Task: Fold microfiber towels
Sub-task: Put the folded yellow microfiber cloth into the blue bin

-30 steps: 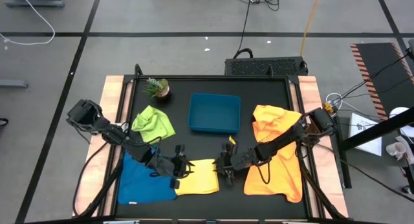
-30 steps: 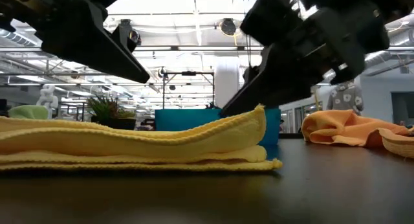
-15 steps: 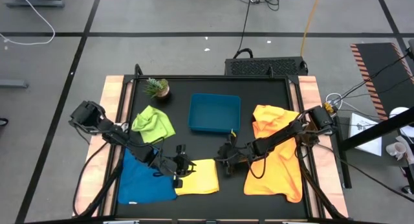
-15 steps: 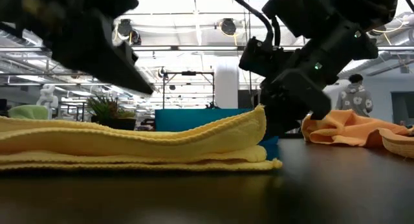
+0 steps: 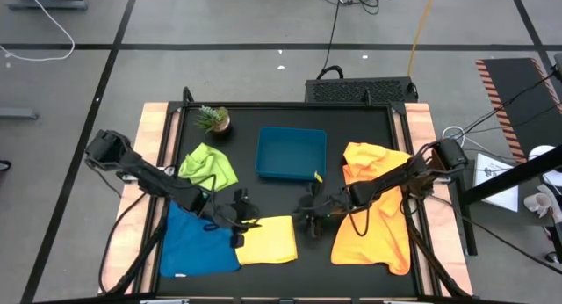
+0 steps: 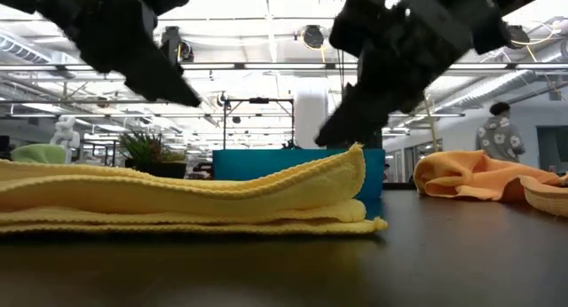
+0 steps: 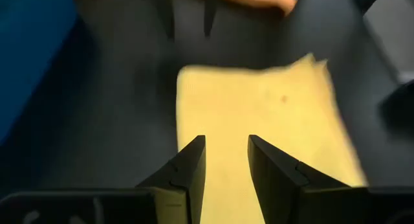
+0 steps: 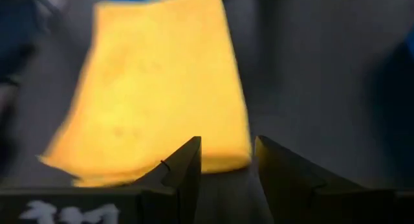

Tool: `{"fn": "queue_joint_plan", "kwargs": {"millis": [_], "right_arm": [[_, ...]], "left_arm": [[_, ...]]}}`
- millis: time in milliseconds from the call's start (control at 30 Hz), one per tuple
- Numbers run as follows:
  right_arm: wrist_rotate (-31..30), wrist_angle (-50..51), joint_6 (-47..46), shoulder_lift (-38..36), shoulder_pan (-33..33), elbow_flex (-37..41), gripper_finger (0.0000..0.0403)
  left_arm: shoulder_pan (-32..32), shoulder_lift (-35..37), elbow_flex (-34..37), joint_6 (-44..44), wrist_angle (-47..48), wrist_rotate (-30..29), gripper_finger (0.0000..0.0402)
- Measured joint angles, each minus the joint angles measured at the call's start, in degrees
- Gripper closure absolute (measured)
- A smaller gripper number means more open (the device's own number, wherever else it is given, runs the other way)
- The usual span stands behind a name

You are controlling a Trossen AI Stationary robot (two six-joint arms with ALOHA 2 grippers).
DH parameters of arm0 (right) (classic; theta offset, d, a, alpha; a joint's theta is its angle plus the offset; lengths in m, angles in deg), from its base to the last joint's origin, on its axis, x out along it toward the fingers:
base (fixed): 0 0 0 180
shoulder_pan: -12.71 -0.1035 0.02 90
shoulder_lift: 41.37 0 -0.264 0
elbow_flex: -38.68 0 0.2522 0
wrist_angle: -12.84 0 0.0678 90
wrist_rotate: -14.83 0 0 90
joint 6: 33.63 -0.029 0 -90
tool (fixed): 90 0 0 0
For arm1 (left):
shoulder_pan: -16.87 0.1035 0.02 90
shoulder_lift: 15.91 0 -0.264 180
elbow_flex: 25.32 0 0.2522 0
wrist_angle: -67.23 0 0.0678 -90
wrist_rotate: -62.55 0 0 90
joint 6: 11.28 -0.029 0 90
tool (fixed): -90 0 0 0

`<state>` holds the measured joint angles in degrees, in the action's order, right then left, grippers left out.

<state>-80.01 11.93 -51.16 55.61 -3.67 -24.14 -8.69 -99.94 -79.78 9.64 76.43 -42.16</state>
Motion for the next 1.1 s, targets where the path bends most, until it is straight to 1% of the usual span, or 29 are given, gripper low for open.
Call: {"fn": "queue_joint_plan", "kwargs": {"millis": [133,267,333,533,667,767,900,1000,1100], "right_arm": [[7.7,-5.3,-1.6,1.0,2.8,0.0,0.026],[12.7,-7.7,-2.9,3.6,5.5,0.0,0.0241],[13.9,-7.8,-3.4,4.3,6.3,0.0,0.0225],[14.2,-9.1,-6.0,7.2,6.9,0.0,0.0175],[14.2,-9.9,-7.5,9.4,6.8,0.0,0.016],[14.2,-11.2,-9.0,10.9,6.8,0.0,0.016],[14.1,-12.4,-10.3,12.7,6.8,-0.1,0.0175],[13.9,-12.6,-9.7,13.4,6.7,-0.1,0.02],[13.8,-12.7,-8.2,13.4,6.6,-0.1,0.024]], "left_arm": [[2.1,0.3,0.0,-0.3,-0.7,3.4,0.0286],[4.8,-1.6,0.0,0.0,-1.2,7.5,0.0277],[5.7,-2.0,0.1,0.0,-1.1,8.6,0.0267],[7.1,-2.2,0.1,-1.0,-1.4,9.3,0.0224],[7.3,-2.2,0.1,-1.1,-1.6,9.3,0.02],[7.3,-2.2,0.1,-1.3,-1.6,9.3,0.0188],[7.1,-3.9,0.1,-1.3,-3.0,9.3,0.0183],[7.1,-5.9,0.1,-1.2,-4.5,9.9,0.0183],[7.1,-7.6,0.1,-0.9,-4.5,10.3,0.0183]]}}
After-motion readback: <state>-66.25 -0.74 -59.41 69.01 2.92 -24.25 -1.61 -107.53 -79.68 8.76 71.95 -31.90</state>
